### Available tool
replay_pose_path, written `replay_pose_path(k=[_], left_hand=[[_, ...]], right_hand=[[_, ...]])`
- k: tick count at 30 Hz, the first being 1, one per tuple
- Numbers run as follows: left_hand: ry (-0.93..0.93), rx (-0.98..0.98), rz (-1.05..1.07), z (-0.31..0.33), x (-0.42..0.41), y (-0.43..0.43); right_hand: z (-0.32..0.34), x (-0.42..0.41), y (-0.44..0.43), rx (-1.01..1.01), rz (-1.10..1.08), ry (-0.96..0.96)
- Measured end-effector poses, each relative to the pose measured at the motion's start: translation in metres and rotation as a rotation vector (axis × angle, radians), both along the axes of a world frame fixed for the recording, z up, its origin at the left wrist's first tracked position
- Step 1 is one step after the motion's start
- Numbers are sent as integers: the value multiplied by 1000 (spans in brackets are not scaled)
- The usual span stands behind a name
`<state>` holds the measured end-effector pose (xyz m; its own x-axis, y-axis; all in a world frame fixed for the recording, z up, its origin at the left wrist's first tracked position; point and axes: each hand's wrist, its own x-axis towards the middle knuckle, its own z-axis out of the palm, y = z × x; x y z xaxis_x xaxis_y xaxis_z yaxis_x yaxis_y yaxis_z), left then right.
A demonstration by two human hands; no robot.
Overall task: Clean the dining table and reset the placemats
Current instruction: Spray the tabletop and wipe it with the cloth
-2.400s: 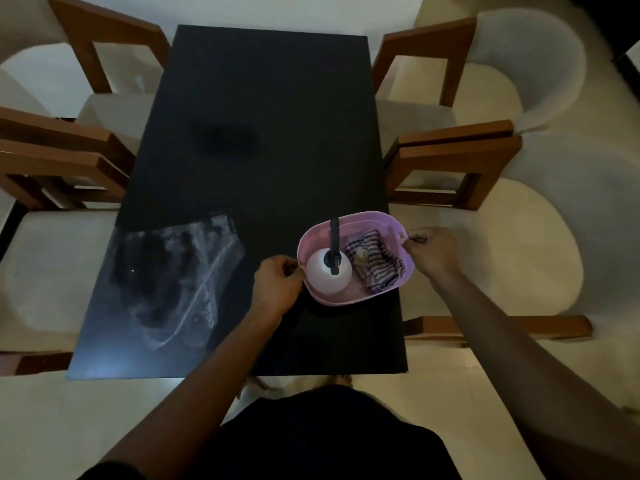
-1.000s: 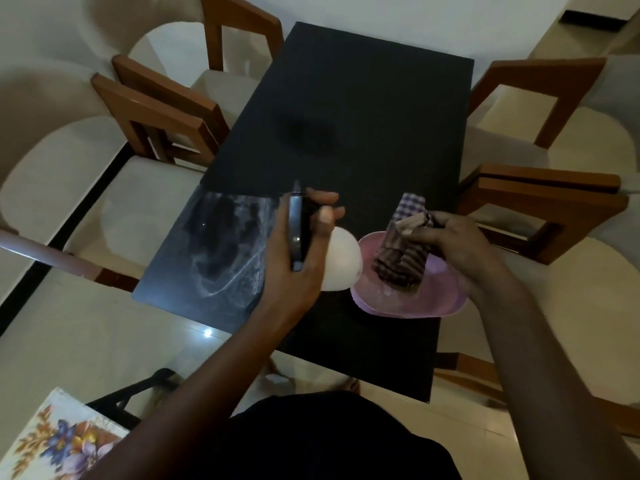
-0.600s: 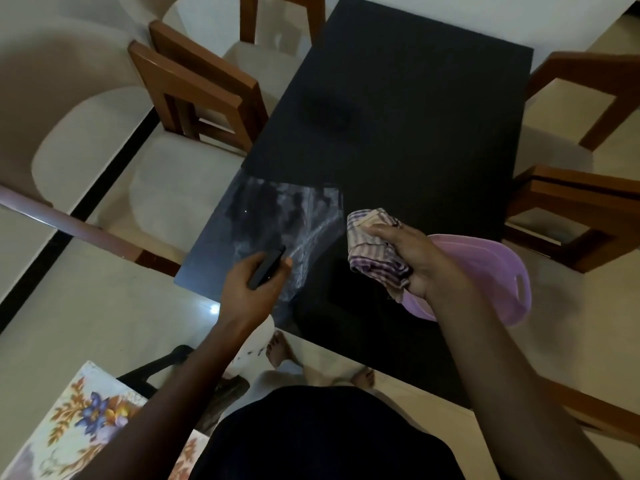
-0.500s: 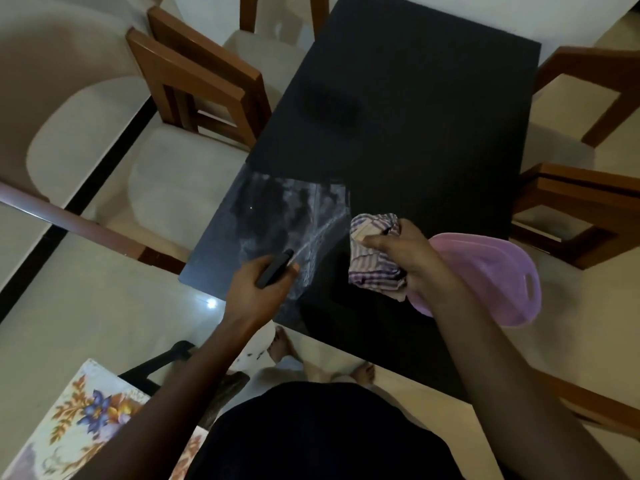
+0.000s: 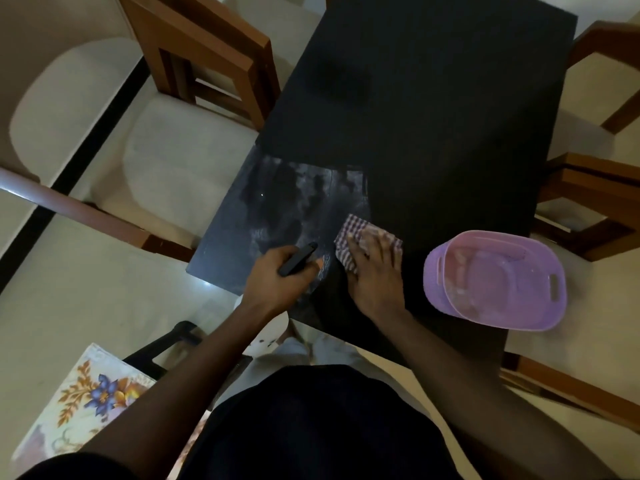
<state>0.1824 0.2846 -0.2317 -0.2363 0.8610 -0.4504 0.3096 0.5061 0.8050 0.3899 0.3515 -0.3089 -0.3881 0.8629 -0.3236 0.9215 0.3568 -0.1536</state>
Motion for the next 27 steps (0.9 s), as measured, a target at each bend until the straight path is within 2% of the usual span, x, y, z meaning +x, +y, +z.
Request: replay_pose_path(k=[2, 6, 9, 11, 15, 18, 20, 23, 25, 27], left_hand=[[-13, 10, -7, 0, -2, -3], [-28, -17, 18, -4, -5, -8], [-56, -16, 30, -3, -6, -7], [-62, 16, 28, -5, -8, -6], [-50, 39, 51, -10, -16, -6], [-48, 43, 77, -10, -24, -7], [-52, 71, 87, -9, -30, -9], [-43, 100, 114, -8, -38, -11], [-43, 106, 131, -6, -39, -8], [-53, 96, 128, -5, -39, -6]], right_hand=[[-6, 2, -21, -57, 102, 16], [-7, -3, -59, -118, 451, 23], [-6, -3, -52, -111, 519, 1], [-7, -2, -26, -93, 430, -32], [-10, -20, 73, -58, 70, -53], [-6, -48, 148, -194, -140, -2], [-8, -65, 167, -225, -156, -29], [-12, -91, 139, -161, 38, -61], [-15, -102, 87, -97, 258, -93], [-17, -100, 24, -149, 465, -111]])
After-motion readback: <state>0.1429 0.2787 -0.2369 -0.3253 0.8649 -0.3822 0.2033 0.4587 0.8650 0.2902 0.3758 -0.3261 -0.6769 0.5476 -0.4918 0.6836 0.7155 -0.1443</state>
